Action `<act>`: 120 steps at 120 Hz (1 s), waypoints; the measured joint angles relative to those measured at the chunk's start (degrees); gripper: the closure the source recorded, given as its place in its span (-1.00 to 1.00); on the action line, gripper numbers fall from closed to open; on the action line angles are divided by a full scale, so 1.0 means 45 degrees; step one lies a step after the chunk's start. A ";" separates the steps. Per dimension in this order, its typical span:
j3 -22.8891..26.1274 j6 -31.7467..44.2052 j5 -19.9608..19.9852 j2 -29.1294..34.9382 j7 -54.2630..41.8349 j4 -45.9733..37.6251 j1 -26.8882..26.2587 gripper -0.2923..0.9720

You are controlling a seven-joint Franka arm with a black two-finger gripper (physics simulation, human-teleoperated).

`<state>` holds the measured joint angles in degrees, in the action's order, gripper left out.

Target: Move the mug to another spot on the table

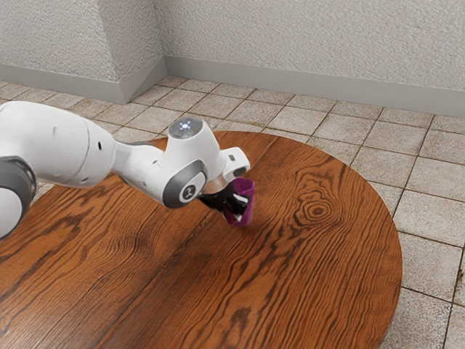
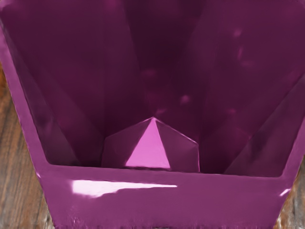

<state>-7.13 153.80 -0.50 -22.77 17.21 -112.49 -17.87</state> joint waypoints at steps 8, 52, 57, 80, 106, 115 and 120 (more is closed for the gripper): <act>-0.0083 0.0221 0.0004 0.0638 0.0015 -0.0847 0.0010 0.38; -0.0676 0.0684 -0.0137 0.3032 0.0114 -0.4019 0.0009 0.50; -0.0749 0.0697 -0.0204 0.3205 0.0134 -0.4277 0.0004 0.51; -0.1055 0.0729 -0.0410 0.3667 0.0194 -0.5306 0.0009 0.53; -0.1138 0.0741 -0.0441 0.3666 0.0220 -0.5733 -0.0007 0.31; -0.1188 0.0742 -0.0421 0.3651 0.0181 -0.5758 0.0010 0.06; -0.1208 0.0742 -0.0414 0.3654 0.0161 -0.5775 0.0016 -0.04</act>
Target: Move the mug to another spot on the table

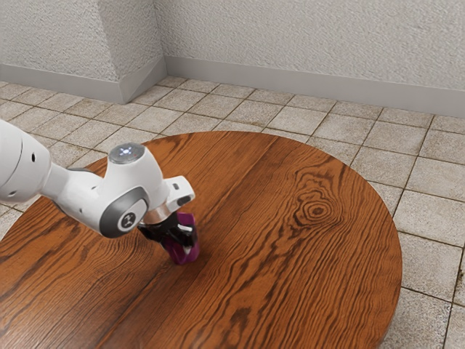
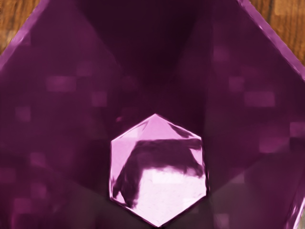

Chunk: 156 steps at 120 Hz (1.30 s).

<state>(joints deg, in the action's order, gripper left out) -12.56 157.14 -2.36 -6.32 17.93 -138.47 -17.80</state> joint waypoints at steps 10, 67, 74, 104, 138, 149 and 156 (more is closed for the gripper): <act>-0.0027 -0.0012 0.0008 0.0086 -0.0035 -0.0140 -0.0012 -0.20; 0.0037 -0.0113 -0.0017 0.2291 -0.0165 -0.0493 -0.0144 -0.50; 0.0064 -0.0122 -0.0089 0.2415 -0.0175 -0.0320 -0.0244 -0.51; 0.0142 -0.1782 -0.1117 0.1861 -0.0217 0.2825 -0.0160 -0.53; 0.0173 -0.7589 -0.1534 -0.0221 -0.0251 0.9402 -0.0117 -0.54; 0.0150 -0.9212 -0.1635 -0.0736 -0.0257 1.0849 -0.0020 -0.54; 0.0119 -0.9944 -0.1615 -0.0779 -0.0260 1.1132 0.0001 -0.54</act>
<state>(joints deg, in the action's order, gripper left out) -12.03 112.39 -9.63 -9.83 16.76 -88.38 -17.79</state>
